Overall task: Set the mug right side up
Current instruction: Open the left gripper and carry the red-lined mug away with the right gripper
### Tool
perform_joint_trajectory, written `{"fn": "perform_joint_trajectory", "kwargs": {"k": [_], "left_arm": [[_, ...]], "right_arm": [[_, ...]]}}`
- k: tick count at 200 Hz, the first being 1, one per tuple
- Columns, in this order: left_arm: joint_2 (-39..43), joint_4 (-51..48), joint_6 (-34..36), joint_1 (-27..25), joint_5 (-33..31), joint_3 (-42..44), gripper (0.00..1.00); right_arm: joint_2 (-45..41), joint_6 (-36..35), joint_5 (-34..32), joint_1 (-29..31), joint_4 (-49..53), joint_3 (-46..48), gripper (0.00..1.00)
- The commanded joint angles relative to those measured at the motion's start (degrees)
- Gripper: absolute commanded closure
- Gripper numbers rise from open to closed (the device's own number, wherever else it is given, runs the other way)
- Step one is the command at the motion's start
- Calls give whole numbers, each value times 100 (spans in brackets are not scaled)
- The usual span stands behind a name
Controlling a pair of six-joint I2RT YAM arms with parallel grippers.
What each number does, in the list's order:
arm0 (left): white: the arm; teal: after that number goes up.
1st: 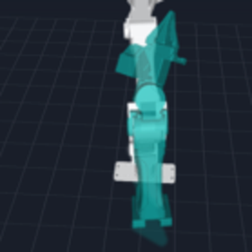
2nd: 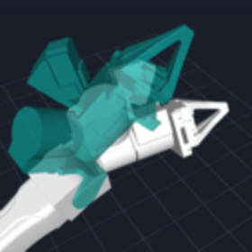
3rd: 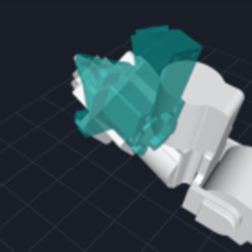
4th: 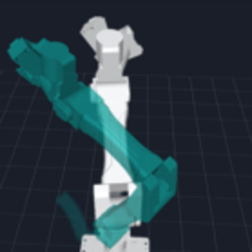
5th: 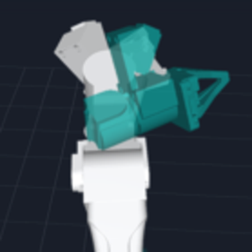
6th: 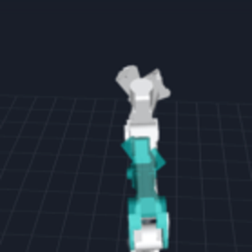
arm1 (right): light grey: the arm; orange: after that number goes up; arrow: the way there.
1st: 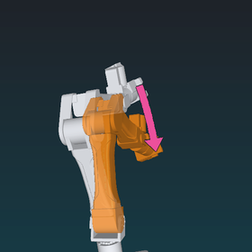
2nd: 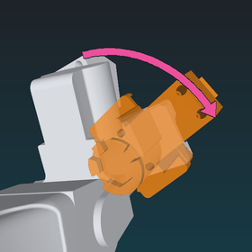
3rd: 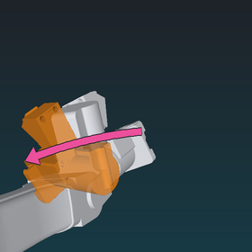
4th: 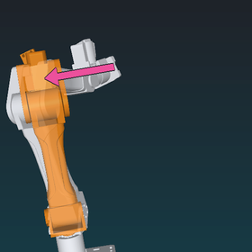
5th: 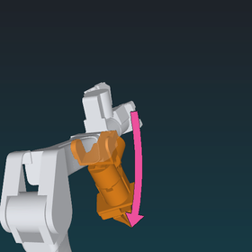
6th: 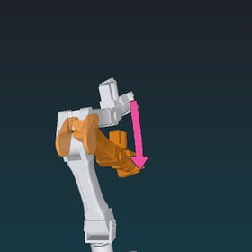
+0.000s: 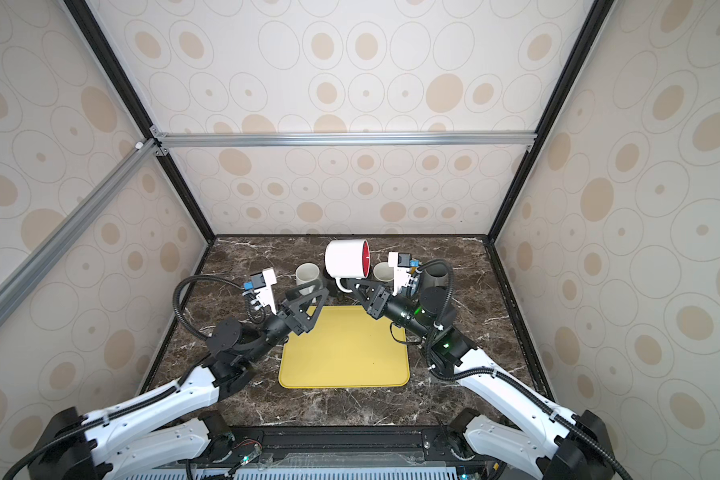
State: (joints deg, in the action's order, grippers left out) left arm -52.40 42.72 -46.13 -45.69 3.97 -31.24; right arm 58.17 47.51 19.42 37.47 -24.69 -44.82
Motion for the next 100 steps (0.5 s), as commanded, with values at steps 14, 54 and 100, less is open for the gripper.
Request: {"fn": "perform_joint_trajectory", "kwargs": {"k": [14, 54, 100], "left_arm": [[605, -3519, 1028, 42, -2091, -424, 0], [706, -4845, 1390, 38, -2076, -613, 0], [1207, -5644, 1030, 43, -2260, -253, 0]], "right_arm": [[201, -431, -129, -25, 762, -774, 100], [1061, -1126, -847, 275, 2409, -1970, 100], [2587, -1769, -1556, 614, 3682, -3649, 100]]}}
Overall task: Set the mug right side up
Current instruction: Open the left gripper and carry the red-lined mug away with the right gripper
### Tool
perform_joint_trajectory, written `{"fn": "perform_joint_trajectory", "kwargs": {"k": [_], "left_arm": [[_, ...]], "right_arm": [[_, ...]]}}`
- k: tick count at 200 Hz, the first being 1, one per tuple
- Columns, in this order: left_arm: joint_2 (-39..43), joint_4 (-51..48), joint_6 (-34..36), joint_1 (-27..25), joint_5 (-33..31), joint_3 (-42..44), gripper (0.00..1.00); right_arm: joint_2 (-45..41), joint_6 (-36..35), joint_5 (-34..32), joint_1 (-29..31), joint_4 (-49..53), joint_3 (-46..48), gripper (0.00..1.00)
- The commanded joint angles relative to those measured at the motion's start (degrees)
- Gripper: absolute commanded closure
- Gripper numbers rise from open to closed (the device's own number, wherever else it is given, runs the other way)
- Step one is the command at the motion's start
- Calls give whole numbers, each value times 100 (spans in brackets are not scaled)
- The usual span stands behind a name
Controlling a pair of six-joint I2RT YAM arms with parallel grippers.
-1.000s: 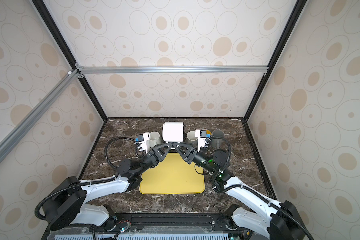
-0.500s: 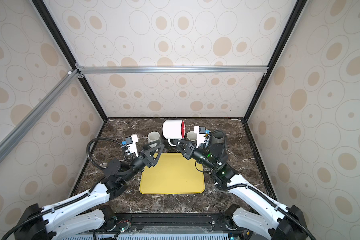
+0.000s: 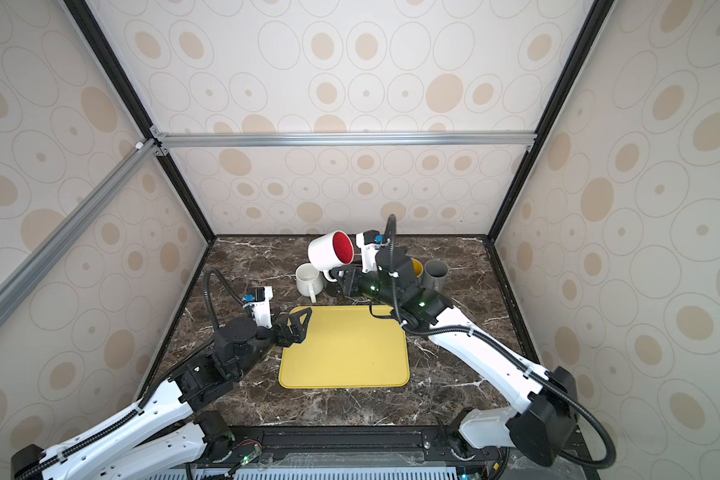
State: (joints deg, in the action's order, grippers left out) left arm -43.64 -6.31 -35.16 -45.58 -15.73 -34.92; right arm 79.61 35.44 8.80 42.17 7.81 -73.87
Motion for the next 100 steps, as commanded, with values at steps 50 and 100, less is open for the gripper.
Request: {"fn": "perform_joint_trajectory", "kwargs": {"k": [50, 100], "left_arm": [[1223, -1430, -504, 30, -374, 460, 1], [2017, -2052, -813, 32, -474, 583, 1]], "right_arm": [[1946, -1069, -1024, 500, 982, -2252, 100], [3290, -1254, -1178, 764, 1401, -3603, 100]]}}
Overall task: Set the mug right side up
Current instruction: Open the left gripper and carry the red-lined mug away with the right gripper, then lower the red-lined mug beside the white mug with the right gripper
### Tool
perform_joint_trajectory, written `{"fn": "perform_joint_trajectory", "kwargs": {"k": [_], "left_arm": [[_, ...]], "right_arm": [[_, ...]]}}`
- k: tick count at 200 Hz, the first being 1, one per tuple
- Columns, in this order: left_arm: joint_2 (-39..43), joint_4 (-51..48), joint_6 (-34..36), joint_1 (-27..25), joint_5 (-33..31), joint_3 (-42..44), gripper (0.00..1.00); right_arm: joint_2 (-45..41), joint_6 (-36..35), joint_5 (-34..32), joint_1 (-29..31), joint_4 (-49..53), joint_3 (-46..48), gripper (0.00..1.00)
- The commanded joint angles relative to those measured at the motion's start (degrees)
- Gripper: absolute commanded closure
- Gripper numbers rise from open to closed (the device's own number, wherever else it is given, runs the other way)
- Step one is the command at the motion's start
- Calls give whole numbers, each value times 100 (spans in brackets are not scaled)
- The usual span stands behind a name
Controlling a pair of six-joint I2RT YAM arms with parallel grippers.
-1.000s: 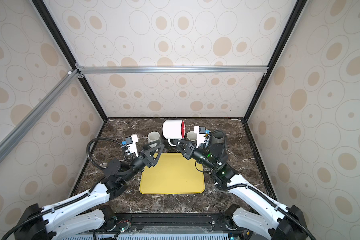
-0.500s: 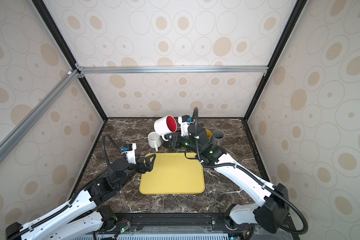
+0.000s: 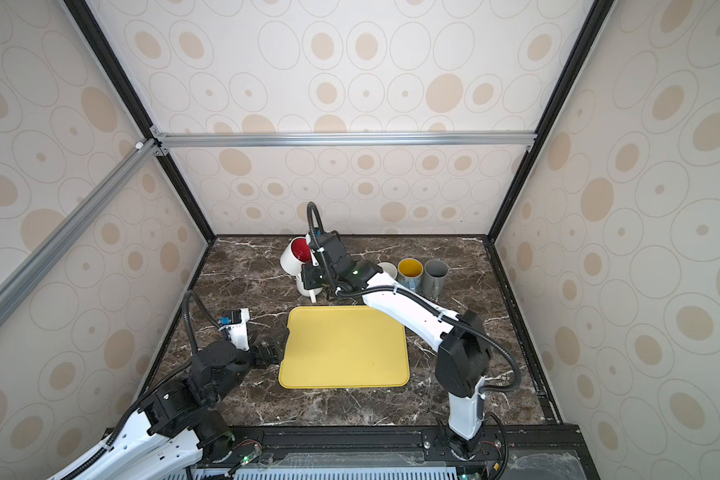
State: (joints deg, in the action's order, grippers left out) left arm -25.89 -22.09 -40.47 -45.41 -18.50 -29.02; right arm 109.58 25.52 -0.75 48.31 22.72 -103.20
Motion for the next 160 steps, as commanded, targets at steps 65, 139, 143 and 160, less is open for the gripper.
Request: {"fn": "perform_joint_trajectory", "kwargs": {"k": [65, 139, 143, 160], "left_arm": [[668, -516, -425, 10, -277, 80, 1], [854, -599, -508, 13, -400, 71, 1], [864, -604, -521, 11, -406, 71, 1], [892, -604, -534, 14, -400, 80, 1]], "right_arm": [[1913, -359, -483, 315, 400, -2292, 100], [2922, -174, -819, 318, 457, -3107, 100], [2951, -166, -850, 311, 469, -3129, 100], [3126, -120, -920, 316, 506, -3278, 100]]}}
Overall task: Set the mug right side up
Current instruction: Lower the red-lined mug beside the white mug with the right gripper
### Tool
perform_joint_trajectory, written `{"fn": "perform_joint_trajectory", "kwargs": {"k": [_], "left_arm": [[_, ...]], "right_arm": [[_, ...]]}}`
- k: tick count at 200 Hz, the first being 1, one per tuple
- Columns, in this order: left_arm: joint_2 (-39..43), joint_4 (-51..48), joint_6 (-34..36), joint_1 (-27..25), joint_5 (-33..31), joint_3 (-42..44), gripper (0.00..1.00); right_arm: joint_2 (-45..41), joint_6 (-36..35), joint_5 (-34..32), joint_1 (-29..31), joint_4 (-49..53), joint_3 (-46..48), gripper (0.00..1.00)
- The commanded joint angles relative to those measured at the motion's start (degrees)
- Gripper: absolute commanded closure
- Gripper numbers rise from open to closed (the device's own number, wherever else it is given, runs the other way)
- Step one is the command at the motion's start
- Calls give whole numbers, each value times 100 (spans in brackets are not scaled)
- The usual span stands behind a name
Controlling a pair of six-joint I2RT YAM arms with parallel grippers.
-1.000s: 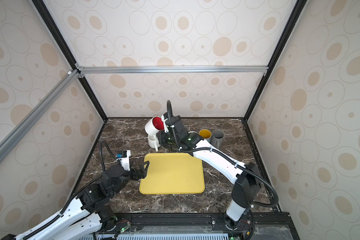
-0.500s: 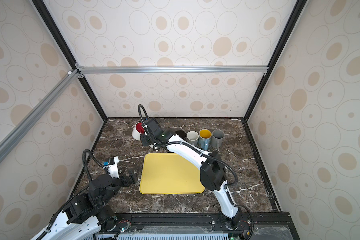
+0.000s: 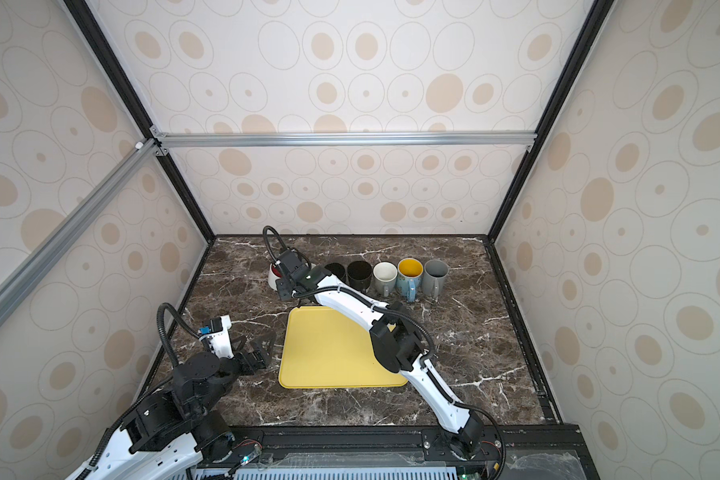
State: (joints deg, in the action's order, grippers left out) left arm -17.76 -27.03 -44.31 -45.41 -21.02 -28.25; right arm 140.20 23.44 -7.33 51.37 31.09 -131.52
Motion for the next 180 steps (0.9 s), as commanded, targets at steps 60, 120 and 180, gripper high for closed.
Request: {"fn": "perform_joint_trajectory", "kwargs": {"k": [60, 120, 180], "left_arm": [[48, -110, -140, 14, -140, -5, 1], [72, -75, -115, 12, -133, 21, 1], [132, -61, -128, 13, -122, 38, 0]], "right_arm": [[447, 196, -487, 23, -134, -805, 100], [589, 213, -543, 31, -56, -866, 100], [860, 209, -701, 58, 83, -1121, 100]]}}
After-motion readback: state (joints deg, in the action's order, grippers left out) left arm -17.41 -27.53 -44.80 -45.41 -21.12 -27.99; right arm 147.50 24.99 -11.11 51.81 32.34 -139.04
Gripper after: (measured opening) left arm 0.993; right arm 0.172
